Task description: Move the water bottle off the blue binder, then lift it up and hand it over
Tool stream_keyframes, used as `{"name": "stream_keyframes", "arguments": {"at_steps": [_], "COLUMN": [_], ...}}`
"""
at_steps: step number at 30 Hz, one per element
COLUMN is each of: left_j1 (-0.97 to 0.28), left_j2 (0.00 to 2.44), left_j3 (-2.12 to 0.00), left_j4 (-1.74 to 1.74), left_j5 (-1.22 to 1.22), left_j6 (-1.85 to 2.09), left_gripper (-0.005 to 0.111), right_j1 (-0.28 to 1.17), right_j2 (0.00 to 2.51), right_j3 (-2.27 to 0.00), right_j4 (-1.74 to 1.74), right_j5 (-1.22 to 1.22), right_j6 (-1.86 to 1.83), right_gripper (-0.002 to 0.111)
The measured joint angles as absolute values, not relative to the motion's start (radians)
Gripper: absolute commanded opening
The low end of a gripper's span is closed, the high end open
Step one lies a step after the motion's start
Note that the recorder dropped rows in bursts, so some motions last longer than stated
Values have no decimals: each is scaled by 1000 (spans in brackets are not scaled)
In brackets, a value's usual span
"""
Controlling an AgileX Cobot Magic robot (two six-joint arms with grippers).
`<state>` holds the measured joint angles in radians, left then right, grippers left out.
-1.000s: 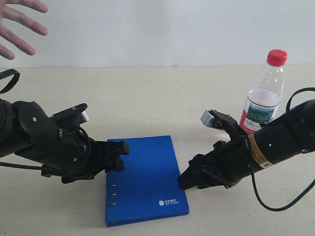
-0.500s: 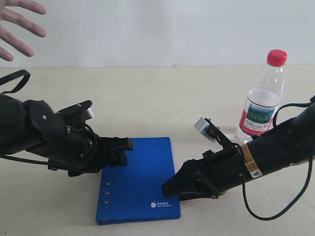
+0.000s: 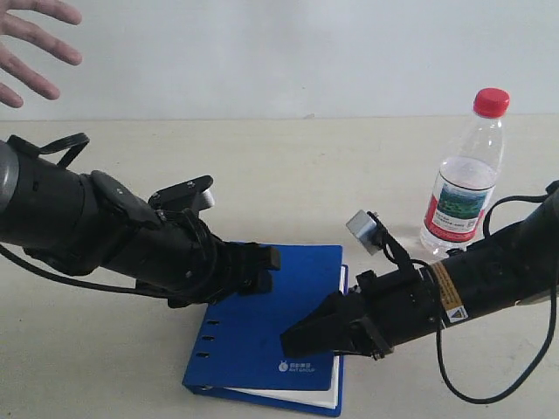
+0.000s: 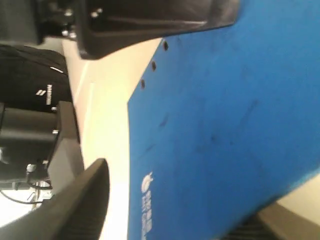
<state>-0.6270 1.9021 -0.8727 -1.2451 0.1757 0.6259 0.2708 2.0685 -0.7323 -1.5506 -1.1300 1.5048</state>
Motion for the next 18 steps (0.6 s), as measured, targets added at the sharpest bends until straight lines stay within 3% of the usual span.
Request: {"name": "stream_keyframes", "arguments": {"at_steps": [2,4,18], "left_j1": [-627,-629,-621], "left_j2": [1902,1903,1904], "left_j3": [-873,-874,-873], "left_j4": [-1267,-1278,-1542], "left_j5": [192,199,254], "left_j6": [644,651,968], "left_gripper": [64,64,64], "right_j1": [271,271,256], "right_j2": [2068,2068,2069], "right_j3": [-732,-732,-732], "right_j4": [-1548,-1547,-1588], "right_j5": [-1098,-1079,-1114], "right_j6": [1517,1521,1394], "right_gripper": [31,2,0]}}
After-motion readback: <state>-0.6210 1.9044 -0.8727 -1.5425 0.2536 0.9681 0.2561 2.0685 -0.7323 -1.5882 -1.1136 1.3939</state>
